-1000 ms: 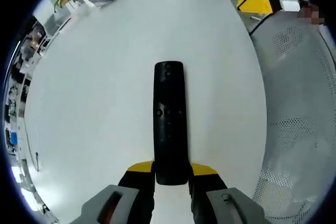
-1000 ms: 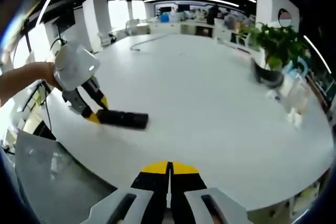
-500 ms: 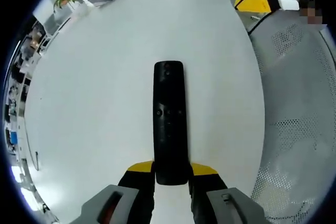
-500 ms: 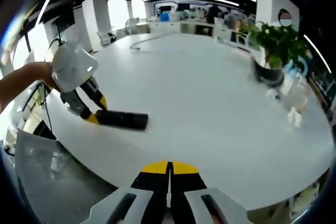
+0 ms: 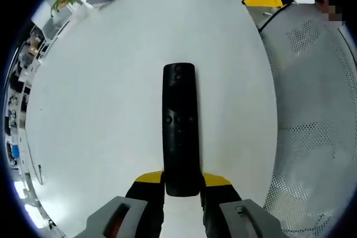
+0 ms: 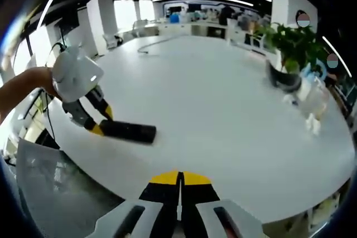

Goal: Press the specified remote control buttons in sequence, fully releasing each button before pressing the next.

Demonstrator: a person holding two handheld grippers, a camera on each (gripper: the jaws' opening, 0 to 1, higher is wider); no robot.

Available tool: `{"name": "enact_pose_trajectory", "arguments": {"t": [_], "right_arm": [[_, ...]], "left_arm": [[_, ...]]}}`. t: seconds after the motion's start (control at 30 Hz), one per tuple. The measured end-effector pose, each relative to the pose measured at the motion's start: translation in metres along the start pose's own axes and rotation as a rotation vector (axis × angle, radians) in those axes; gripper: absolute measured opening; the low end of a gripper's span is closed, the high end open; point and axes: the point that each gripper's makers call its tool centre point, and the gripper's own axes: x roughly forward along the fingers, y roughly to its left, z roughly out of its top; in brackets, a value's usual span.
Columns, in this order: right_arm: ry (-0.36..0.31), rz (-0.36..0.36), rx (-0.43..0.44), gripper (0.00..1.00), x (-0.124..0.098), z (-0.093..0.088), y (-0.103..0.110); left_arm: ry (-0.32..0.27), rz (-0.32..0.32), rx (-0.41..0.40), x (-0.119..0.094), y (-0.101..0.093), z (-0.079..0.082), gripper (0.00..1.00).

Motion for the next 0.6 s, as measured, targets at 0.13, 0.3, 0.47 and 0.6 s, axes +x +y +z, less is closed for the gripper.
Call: {"name": "enact_pose_trajectory", "arguments": {"t": [0.13,0.3,0.47,0.6], "right_arm": [[0.002,0.000,-0.003,0.00,0.000,0.000,0.000],[0.004,0.002,-0.004,0.00,0.001,0.000,0.001],[0.010,0.006,-0.006,0.00,0.001,-0.001,0.001],[0.014,0.008,-0.006,0.00,0.001,-0.002,0.002]], "left_arm": [[-0.007,0.001,-0.005,0.000,-0.003,0.000,0.24],[-0.023,-0.001,-0.008,-0.001,-0.008,0.001,0.24],[-0.027,-0.003,-0.011,-0.001,-0.014,0.002,0.24],[-0.023,0.002,-0.035,-0.001,-0.018,0.003,0.24]]}}
